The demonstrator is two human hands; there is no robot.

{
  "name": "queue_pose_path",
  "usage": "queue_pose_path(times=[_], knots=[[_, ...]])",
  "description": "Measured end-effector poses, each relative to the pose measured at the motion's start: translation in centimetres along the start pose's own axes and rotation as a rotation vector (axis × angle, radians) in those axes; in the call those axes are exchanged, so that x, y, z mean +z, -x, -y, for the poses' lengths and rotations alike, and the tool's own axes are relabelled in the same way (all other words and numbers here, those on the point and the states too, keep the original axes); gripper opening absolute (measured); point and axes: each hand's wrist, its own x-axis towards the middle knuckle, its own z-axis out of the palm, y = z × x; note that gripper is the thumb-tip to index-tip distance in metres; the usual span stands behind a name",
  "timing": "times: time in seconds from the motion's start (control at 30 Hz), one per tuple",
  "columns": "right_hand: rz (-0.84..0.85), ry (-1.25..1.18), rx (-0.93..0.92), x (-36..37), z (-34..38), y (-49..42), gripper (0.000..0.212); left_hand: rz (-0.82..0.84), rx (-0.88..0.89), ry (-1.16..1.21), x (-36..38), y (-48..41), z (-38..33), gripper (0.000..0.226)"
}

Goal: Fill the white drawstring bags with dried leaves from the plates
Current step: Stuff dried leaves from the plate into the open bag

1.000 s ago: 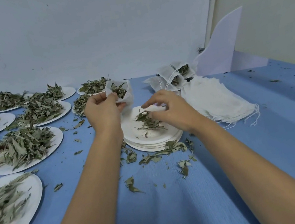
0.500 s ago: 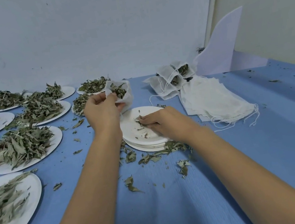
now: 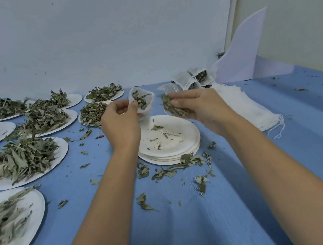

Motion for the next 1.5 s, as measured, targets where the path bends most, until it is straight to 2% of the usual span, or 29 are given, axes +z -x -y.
queue_pose_path(times=[0.07, 0.17, 0.27, 0.33, 0.4, 0.5, 0.77, 0.83, 0.97, 1.07, 1.13, 1.2, 1.33, 1.5], knots=[[0.060, -0.131, 0.004, -0.2, 0.9, 0.1, 0.018, 0.050, 0.016, -0.032, 0.2, 0.3, 0.0, 0.003], [0.114, -0.088, -0.015, 0.5, 1.4, 0.3, 0.018, 0.124, 0.061, -0.081, 0.4, 0.7, -0.1, 0.007], [0.037, 0.222, -0.041, 1.3, 1.5, 0.3, 0.018, 0.163, 0.090, -0.099, 0.6, 1.1, -0.2, 0.018], [-0.058, 0.499, -0.079, 1.5, 1.3, 0.1, 0.019, 0.171, 0.090, -0.093, 0.7, 1.2, -0.2, 0.019], [-0.114, 0.662, -0.106, 1.7, 1.1, -0.1, 0.021, 0.198, 0.085, -0.084, 0.9, 1.3, -0.2, 0.017], [-0.146, 0.795, -0.121, 1.9, 0.9, -0.2, 0.021, 0.237, 0.069, -0.042, 1.3, 1.7, -0.2, 0.015], [-0.074, 1.058, -0.200, 2.5, 1.2, 0.4, 0.029, 0.275, 0.016, 0.035, 2.0, 2.3, 0.1, 0.015], [-0.115, 1.042, -0.220, 2.5, 1.1, 0.3, 0.027, 0.319, 0.053, 0.006, 2.1, 2.5, 0.1, 0.014], [-0.310, 0.867, -0.196, 2.2, 0.9, 0.2, 0.020, 0.502, 0.090, 0.011, 2.1, 2.6, -0.3, 0.009], [-0.346, 0.658, -0.112, 2.0, 0.8, 0.3, 0.015, 0.576, 0.078, 0.028, 1.7, 2.2, -0.5, 0.008], [-0.351, 0.549, -0.087, 2.3, 0.7, 0.3, 0.021, 0.600, 0.070, 0.010, 1.7, 2.2, -0.4, 0.009], [-0.351, 0.491, -0.086, 2.9, 0.5, 0.3, 0.032, 0.604, 0.080, -0.026, 1.9, 2.4, -0.1, 0.014], [-0.320, 0.427, -0.075, 3.7, 0.3, 0.4, 0.021, 0.572, 0.114, -0.015, 2.1, 2.7, 0.1, 0.023], [-0.274, 0.250, 0.054, 4.5, 1.1, 0.5, 0.030, 0.483, 0.145, 0.001, 2.0, 2.5, 0.3, 0.027]])
